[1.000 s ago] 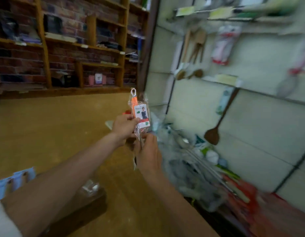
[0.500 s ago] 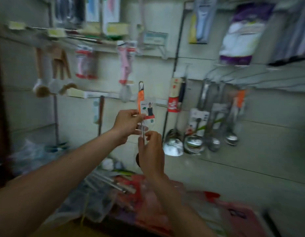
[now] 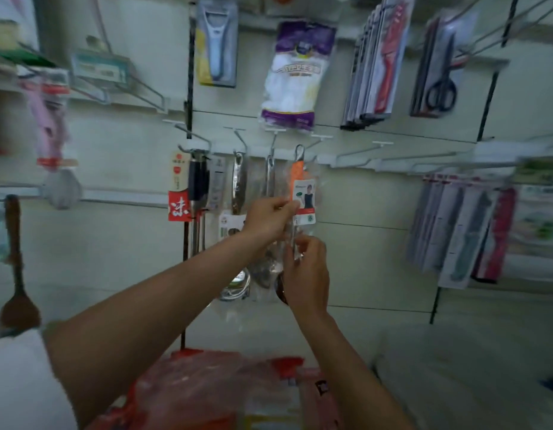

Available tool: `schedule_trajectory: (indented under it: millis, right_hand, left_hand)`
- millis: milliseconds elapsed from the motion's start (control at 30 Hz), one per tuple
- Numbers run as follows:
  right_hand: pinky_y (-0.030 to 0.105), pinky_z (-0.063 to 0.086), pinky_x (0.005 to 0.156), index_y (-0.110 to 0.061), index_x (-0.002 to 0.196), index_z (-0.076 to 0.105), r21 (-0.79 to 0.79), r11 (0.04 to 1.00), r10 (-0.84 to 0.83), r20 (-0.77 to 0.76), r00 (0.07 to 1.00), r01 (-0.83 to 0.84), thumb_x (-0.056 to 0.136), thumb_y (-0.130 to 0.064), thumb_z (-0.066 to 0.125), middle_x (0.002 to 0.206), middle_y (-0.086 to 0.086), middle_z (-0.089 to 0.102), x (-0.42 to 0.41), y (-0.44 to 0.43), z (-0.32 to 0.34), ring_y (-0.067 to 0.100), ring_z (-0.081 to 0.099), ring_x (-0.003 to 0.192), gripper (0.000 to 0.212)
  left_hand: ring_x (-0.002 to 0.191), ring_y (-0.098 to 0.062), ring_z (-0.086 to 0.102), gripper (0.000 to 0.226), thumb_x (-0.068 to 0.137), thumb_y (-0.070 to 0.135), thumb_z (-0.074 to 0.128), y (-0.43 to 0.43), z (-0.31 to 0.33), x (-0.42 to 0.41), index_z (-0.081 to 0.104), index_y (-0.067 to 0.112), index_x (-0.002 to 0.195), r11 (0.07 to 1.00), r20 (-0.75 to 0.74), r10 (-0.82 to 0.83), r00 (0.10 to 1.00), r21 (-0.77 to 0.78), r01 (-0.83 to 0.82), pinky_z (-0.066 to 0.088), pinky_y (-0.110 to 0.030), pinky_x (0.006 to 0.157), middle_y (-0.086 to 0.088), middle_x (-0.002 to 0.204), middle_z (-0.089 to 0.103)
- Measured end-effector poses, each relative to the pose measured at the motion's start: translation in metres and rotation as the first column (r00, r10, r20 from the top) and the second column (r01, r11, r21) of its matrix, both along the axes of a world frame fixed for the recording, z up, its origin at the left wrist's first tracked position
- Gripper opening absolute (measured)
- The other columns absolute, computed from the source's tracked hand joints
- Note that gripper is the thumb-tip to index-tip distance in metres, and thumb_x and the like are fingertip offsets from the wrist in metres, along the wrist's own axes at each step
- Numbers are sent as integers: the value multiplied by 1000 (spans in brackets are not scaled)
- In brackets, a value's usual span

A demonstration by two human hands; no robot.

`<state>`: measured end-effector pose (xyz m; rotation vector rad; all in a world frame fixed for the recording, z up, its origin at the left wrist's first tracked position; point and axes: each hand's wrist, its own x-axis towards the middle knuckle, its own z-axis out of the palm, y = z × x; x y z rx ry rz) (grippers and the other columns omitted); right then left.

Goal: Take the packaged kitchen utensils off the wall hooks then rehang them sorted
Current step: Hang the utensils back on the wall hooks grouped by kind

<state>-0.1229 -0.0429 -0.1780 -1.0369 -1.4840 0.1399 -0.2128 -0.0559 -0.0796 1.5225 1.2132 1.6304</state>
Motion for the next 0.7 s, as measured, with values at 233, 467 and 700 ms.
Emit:
schedule_trajectory:
  millis: [233,467,700]
  right_hand:
    - [34,50,68,-18,109,52,3,1000,-13,9,1000,13,100,-34,56,113,-3,51,23,34,6,13,56,80,19]
    - [33,49,68,-18,111,51,0,1000,-6,13,1000,6,101,-35,54,114,-4,50,22,50,-5,11,54,79,20]
    - [32,50,68,-16,111,53,30,1000,10,-5,1000,-10,100,-33,55,110,-3,53,16,61,-15,8,52,78,20]
  left_hand:
    - [86,-28,72,23,98,21,58,39,7,21,69,7,113,999,-14,-32,999,-29,32,61,-39,72,-12,101,73]
    - [87,-24,72,23,96,20,62,58,-4,20,72,5,110,1000,-26,-5,1000,30,6,59,-33,70,-10,100,74]
    - [82,-24,72,22,97,22,60,77,-11,15,72,5,104,1000,-68,24,997,-4,-24,60,-36,70,-10,95,74]
